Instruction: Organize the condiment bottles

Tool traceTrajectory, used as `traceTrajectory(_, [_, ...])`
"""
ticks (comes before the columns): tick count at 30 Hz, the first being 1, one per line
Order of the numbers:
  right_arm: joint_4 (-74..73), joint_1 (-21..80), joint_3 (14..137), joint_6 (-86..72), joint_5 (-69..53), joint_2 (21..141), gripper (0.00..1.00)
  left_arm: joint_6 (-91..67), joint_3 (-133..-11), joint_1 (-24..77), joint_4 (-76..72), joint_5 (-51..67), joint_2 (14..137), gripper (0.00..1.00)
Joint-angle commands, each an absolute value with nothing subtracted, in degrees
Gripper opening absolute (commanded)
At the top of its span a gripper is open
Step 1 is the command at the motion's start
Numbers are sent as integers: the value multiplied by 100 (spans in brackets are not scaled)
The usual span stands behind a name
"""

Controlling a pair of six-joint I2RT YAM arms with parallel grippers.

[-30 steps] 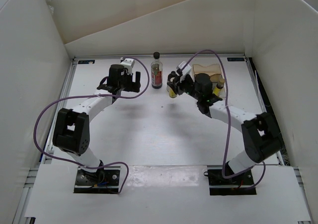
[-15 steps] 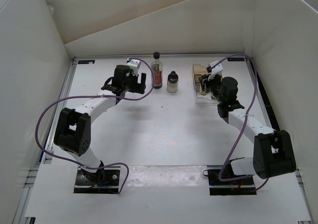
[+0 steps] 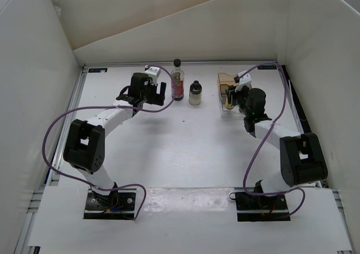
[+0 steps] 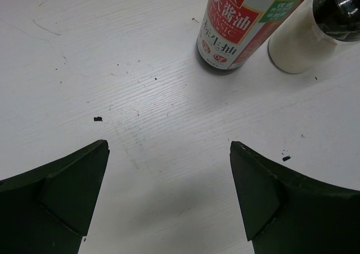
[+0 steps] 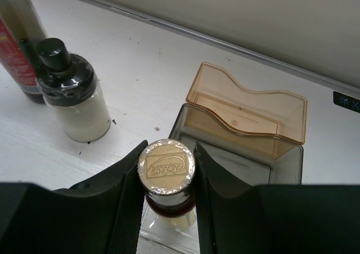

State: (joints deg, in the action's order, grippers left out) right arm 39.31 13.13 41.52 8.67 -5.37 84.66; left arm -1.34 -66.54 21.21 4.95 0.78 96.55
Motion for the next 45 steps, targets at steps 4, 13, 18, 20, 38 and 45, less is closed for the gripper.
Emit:
traceTrajectory(4, [5510,1151,4017,537,-334,8744,0,-35,-6934,2153,501,53,9756,100])
traceTrajectory(13, [5836,1011,3955,334,-185,9097,0,-44,-7128,2144,563,79,9958,100])
traceTrajectory(18, [6143,1081,3867,307,148,9254,0,-35,-7189,2136,598,88,10028,100])
traceTrajectory(20, [6152,1151,3876,325,193,9307,0,-44,-7198,2136,606,88,10046,100])
traceTrajectory(38, [6592,1450,3604,396,817,9510,18,-44,-7093,2100,589,88,10046,100])
traceTrajectory(45, [6627,1573,3560,466,1019,9501,52,-44,-7075,2100,572,88,10028,100])
